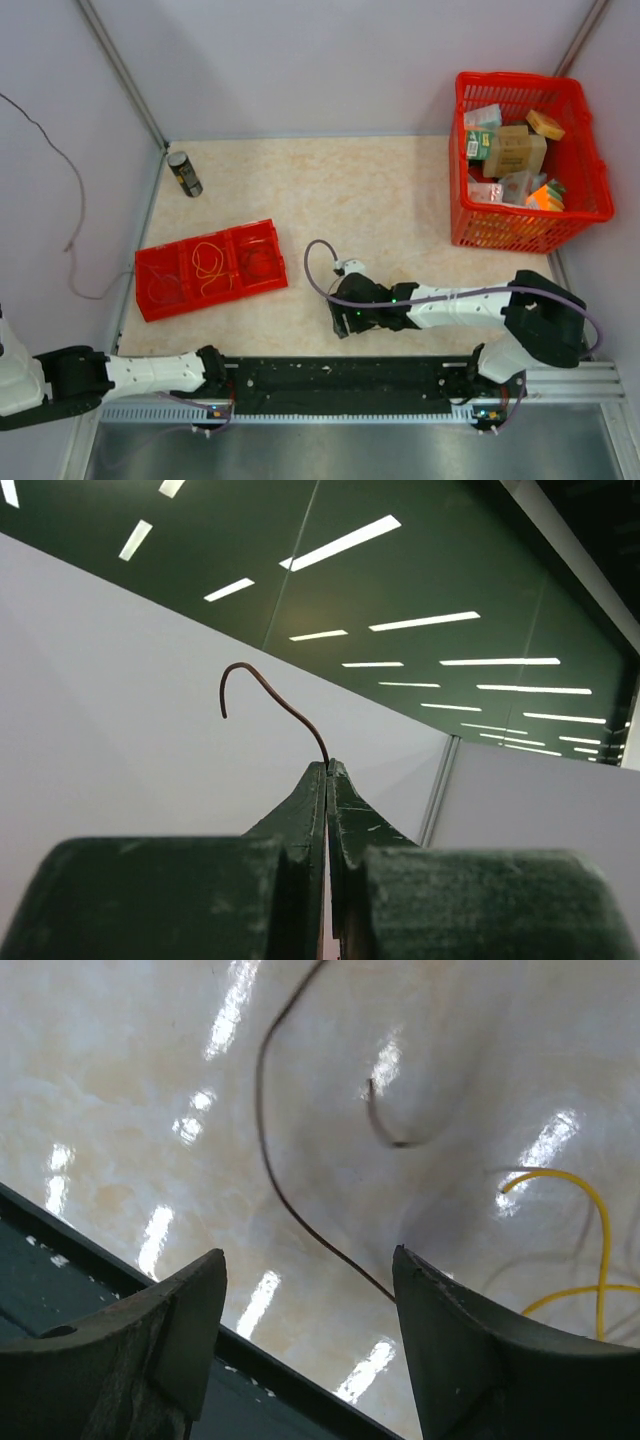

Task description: Untangle the cables

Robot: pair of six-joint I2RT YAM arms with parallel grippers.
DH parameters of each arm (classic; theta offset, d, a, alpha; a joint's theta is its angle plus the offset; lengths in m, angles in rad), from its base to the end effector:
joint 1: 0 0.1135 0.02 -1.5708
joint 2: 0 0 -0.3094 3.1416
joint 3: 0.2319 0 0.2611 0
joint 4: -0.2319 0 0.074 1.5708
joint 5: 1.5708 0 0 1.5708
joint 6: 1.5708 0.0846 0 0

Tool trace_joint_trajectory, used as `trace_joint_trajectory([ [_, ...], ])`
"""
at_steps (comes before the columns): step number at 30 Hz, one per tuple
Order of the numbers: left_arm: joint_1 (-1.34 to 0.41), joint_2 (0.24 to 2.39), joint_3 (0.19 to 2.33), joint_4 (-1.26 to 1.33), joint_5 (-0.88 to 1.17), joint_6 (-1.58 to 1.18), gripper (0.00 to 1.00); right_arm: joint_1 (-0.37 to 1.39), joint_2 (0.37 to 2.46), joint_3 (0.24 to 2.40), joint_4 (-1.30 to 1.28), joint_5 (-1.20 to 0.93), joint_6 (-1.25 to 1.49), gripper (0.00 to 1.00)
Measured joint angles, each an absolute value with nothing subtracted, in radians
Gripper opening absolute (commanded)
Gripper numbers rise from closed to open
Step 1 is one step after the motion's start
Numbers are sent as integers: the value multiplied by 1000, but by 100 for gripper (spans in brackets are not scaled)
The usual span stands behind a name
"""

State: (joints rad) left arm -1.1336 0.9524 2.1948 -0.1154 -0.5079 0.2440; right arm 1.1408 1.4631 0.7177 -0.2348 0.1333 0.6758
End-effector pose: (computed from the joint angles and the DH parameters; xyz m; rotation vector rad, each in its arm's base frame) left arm 0.0073 0.0815 0.7591 -0.1123 0.6683 -0.7437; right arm 0.1361 0.2699 0.1617 -0.5535 2.5694 0.5224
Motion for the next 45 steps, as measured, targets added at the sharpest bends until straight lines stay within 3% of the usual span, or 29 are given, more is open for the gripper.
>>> trace_joint_trajectory([
  [2,-1134,976,2194,-113,-497,262,0,1151,1489,749,-240,150,688,65],
  [8,-1134,944,2006,-119,-519,256,0,1113,1494,753,-337,263,824,28],
  [12,-1134,935,1899,-207,-545,206,0,969,1344,622,-348,283,916,27],
  [21,-1134,1019,1952,-334,-471,100,0,768,815,427,-442,408,962,27],
  [29,-1134,1013,1594,-241,-448,32,0,767,763,379,-430,448,960,28],
  [35,-1133,1183,1374,-209,-434,-26,0,767,743,364,-416,448,951,28],
  [41,-1132,1405,1252,-266,-432,-119,0,767,595,292,-403,451,951,29],
  [45,-1132,1416,1152,-310,-400,-210,0,767,477,252,-405,452,951,30],
])
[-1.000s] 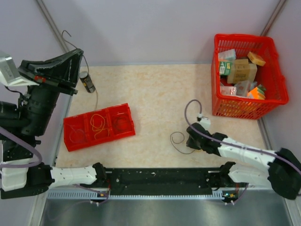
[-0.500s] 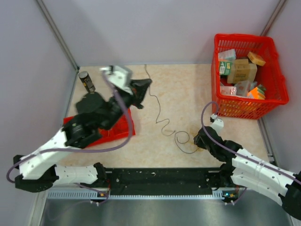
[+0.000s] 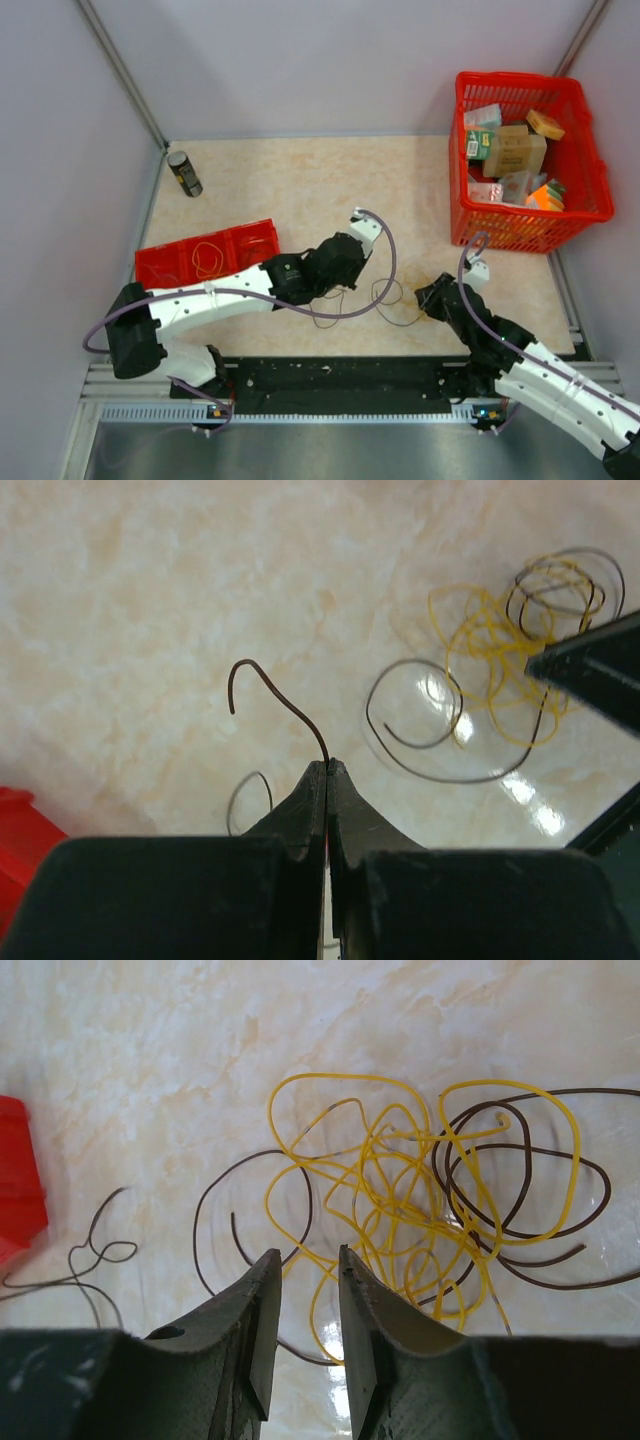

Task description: Untangle the cables

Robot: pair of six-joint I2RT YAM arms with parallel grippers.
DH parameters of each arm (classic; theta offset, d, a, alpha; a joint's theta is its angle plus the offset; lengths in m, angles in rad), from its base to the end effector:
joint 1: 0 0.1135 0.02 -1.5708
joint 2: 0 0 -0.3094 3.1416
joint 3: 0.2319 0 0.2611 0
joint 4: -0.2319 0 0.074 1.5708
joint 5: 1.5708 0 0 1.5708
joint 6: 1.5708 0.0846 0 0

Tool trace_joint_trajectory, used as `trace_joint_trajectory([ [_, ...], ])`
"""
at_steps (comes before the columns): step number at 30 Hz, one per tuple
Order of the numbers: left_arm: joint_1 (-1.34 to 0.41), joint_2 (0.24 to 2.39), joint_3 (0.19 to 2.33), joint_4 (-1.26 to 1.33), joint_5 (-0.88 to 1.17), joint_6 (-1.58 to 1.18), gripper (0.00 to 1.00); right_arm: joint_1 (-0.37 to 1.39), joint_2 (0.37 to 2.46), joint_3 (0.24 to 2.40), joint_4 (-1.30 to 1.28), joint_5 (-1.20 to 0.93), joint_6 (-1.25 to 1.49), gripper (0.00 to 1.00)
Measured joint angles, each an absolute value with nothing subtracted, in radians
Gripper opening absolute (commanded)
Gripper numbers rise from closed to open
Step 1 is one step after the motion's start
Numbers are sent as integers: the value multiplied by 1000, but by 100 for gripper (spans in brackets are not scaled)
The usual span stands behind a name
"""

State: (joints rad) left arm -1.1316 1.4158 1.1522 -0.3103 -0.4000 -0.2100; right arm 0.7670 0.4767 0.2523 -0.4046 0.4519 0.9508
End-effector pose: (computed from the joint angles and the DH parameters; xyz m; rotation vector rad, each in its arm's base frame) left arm 0.1832 -0.3125 0.3284 0.7278 1.9881 -0.3778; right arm 0.1175 0.0619 0.1691 0.4494 2.1249 0.5075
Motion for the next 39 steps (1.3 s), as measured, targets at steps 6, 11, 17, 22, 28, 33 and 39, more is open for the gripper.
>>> trace_joint_trajectory([
  [6,-1131,1391,1000,-310,-293,-302,8,767,435,236,-405,452,950,31],
  [11,-1131,1412,997,-319,-267,-329,40,767,477,236,-403,451,950,31],
  [17,-1131,1416,999,-347,-283,-338,70,767,509,236,-400,451,944,31],
  [22,-1130,1416,994,-378,-280,-342,99,767,500,236,-393,450,943,31],
  [28,-1130,1468,992,-379,-273,-395,98,767,496,236,-389,450,942,31],
  [33,-1129,1580,986,-375,-265,-428,91,767,492,236,-390,447,937,32],
  [39,-1126,1615,946,-342,-249,-452,64,767,484,236,-389,444,935,32],
])
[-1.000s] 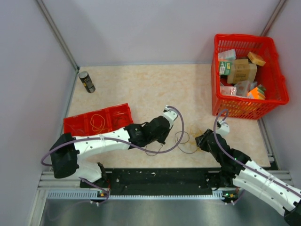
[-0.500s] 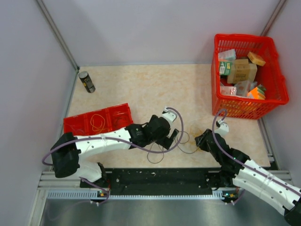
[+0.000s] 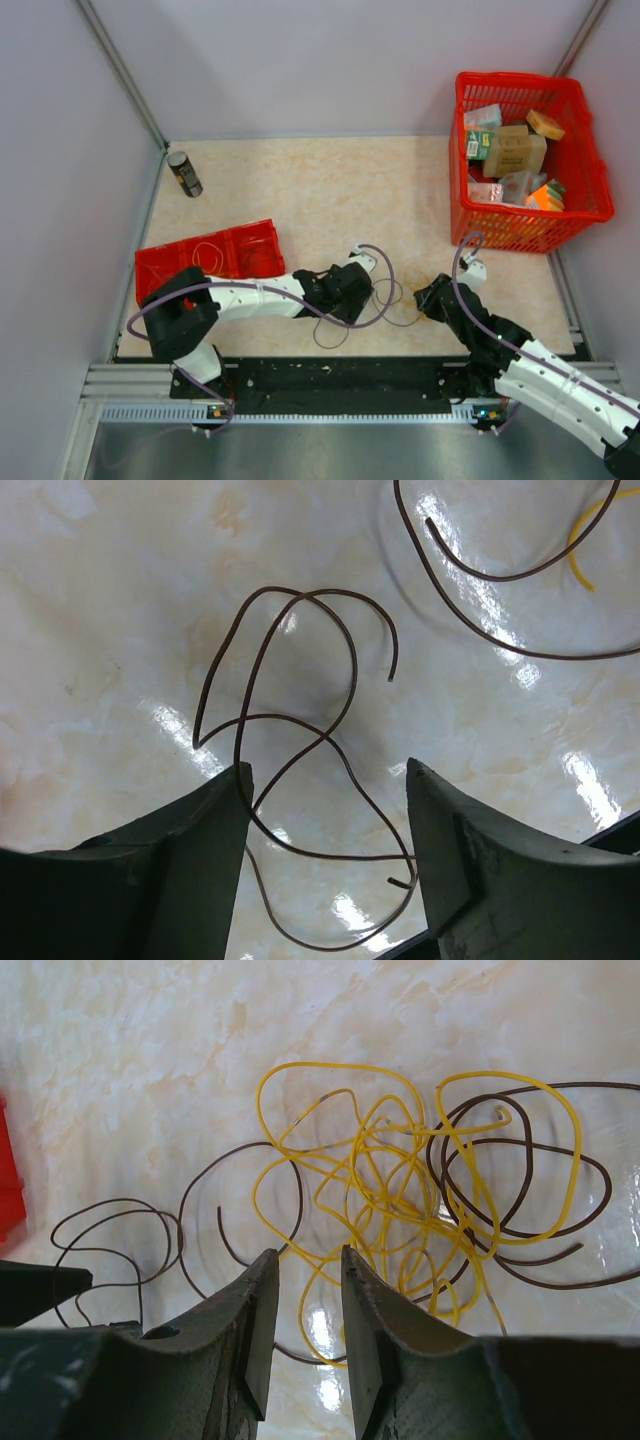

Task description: Untangle the cables

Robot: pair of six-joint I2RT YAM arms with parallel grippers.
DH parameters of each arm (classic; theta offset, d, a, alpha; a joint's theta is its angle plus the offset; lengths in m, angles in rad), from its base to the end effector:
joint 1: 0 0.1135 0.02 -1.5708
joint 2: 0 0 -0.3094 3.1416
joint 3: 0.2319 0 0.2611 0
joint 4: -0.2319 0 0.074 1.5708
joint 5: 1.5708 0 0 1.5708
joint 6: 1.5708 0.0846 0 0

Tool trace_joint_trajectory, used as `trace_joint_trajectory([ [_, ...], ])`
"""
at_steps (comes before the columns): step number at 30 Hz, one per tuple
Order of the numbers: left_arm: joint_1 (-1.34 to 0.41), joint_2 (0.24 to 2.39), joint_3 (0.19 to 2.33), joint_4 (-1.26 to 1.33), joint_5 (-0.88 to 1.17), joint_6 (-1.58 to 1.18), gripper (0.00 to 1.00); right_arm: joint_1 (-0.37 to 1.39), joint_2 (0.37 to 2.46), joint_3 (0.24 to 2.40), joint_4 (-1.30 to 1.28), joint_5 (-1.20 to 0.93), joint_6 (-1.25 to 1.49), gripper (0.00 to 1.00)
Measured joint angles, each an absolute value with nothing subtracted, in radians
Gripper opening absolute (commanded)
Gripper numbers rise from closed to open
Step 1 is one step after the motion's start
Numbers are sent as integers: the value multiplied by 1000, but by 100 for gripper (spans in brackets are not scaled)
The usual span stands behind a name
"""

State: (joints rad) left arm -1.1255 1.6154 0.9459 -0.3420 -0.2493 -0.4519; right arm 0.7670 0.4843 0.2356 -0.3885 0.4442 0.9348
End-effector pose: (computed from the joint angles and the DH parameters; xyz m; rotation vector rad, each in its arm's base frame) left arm 0.1709 -0.3096 0.1797 0.7591 2.4466 -0.2955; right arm 0.1175 0.0627 0.1637 0.4272 2.1379 0.4983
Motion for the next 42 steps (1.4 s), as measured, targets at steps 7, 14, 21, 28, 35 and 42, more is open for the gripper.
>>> trace_joint_trajectory([
  [7,-1126,1679,934,-294,-237,-470,28,767,484,236,-388,443,935,32],
  [14,-1126,1644,931,-323,-277,-454,0,767,484,236,-388,443,933,32],
  [21,-1123,1299,931,-408,-534,-424,0,767,484,236,-385,442,926,32],
  [28,-937,908,722,-133,-847,-326,0,767,485,236,-382,439,924,32],
  [35,-601,886,455,263,-845,-276,0,767,487,236,-382,429,917,32],
  [42,-571,1067,432,448,-814,-316,0,767,496,236,-372,421,916,32],
])
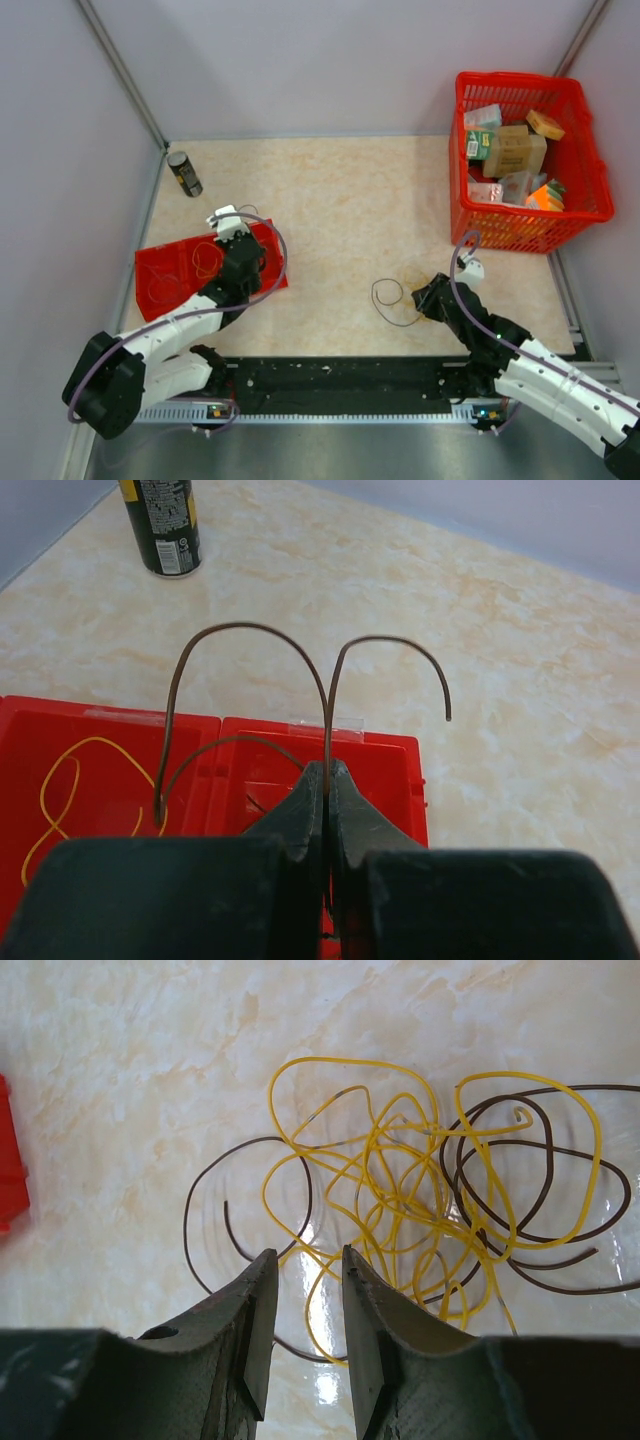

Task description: Untangle the cables

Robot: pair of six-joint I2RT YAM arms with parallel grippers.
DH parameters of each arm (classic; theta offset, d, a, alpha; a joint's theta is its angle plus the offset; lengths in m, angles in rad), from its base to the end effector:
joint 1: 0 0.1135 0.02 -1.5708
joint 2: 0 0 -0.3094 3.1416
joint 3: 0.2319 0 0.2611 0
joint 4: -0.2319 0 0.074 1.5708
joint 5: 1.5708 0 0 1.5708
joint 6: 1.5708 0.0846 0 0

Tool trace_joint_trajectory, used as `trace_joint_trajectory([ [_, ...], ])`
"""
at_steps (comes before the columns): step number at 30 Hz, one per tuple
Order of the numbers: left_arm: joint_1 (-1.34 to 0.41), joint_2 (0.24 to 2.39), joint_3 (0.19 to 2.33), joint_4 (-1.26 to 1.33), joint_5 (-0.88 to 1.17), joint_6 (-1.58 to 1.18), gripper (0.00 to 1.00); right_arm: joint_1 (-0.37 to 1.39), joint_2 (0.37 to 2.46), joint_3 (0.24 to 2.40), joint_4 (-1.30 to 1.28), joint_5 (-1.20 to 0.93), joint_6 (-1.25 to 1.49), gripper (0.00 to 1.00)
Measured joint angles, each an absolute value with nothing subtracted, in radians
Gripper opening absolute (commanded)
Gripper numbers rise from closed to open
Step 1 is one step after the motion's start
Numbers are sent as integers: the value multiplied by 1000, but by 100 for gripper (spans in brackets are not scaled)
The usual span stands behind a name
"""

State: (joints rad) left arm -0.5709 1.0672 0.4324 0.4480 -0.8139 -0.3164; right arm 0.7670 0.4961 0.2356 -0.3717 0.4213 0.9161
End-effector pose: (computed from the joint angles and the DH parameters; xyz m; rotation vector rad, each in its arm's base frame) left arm 0.2357 -0.0783 0.2576 -0.3638 1.6595 0.0537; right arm 0.1182 0.0659 0.1640 0.3967 2.1488 0.5119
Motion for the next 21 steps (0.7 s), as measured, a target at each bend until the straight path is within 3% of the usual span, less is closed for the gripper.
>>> trace_joint_trajectory([
  [11,-570,1138,545,-110,-799,-838,0,767,504,236,-342,417,908,32],
  [21,-551,1253,675,-265,-623,-859,0,767,506,236,-339,416,900,32],
])
